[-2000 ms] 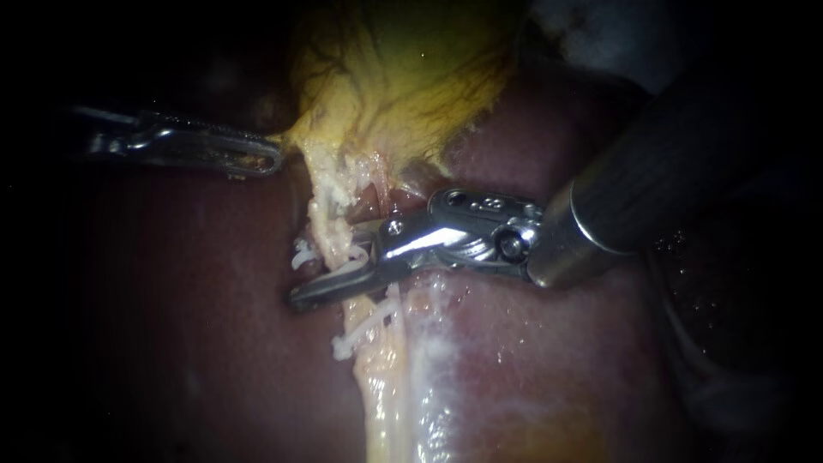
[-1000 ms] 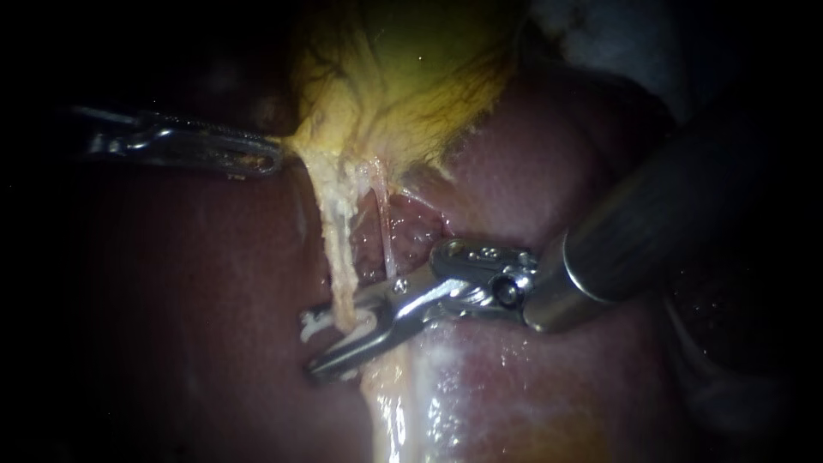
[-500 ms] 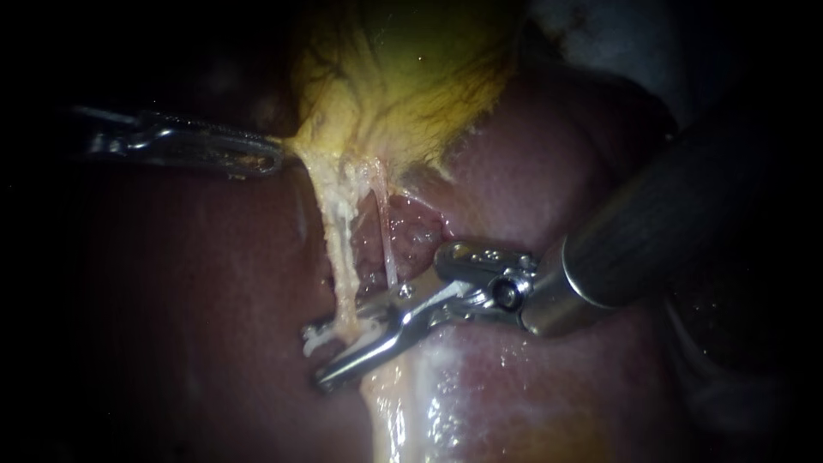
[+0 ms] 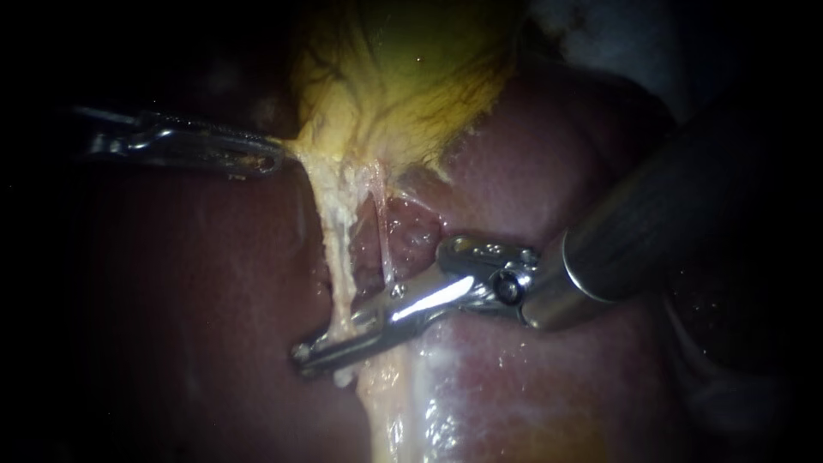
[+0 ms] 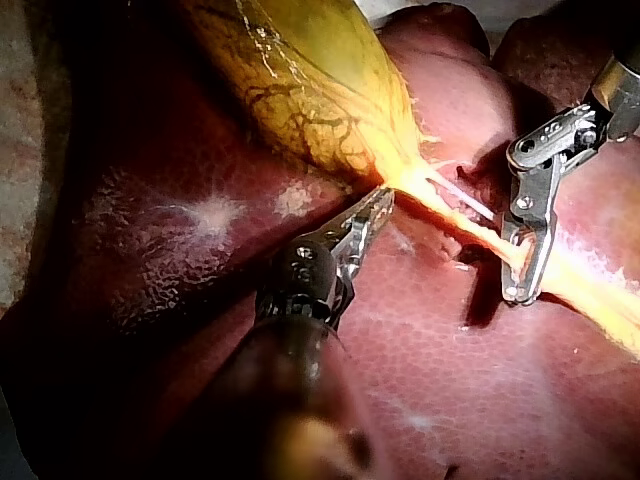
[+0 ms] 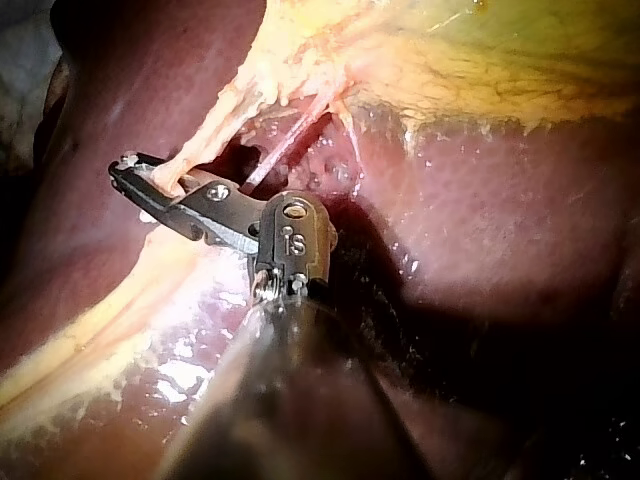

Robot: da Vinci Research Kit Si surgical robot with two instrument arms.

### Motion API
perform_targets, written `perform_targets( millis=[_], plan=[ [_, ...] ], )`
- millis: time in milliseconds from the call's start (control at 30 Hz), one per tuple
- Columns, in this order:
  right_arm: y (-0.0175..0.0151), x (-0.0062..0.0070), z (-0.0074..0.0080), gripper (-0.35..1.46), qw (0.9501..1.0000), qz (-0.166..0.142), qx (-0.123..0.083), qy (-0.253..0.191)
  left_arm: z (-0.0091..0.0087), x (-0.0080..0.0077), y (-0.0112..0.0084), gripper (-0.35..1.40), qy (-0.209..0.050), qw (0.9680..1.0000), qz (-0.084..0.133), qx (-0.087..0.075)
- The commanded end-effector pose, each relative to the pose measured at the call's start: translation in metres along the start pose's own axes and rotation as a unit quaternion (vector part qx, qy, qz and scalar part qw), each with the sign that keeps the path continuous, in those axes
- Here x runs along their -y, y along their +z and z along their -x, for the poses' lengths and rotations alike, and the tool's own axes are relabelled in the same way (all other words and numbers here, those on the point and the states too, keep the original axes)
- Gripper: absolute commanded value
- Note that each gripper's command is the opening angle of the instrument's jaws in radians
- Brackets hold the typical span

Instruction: Clipping second clip left tube

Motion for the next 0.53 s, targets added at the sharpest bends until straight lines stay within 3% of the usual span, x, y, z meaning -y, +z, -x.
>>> perform_targets(
  millis=[33,200,533],
  plan=[
    [0.0,-0.0001,0.0,-0.35,1.0,0.001,0.002,0.0,0.0,0.0,0.0,-0.35,0.0,1.0,0.0,0.0],
    [-0.0002,-0.0003,0.0001,-0.35,0.9998,0.013,0.015,-0.001,0.0,0.0,0.0,-0.35,0.0,1.0,0.0,0.0],
    [-0.0003,-0.0003,0.0001,-0.35,0.9998,0.013,0.016,-0.001,0.0,0.0,0.0,-0.35,0.0,1.0,0.0,0.0]
  ],
)
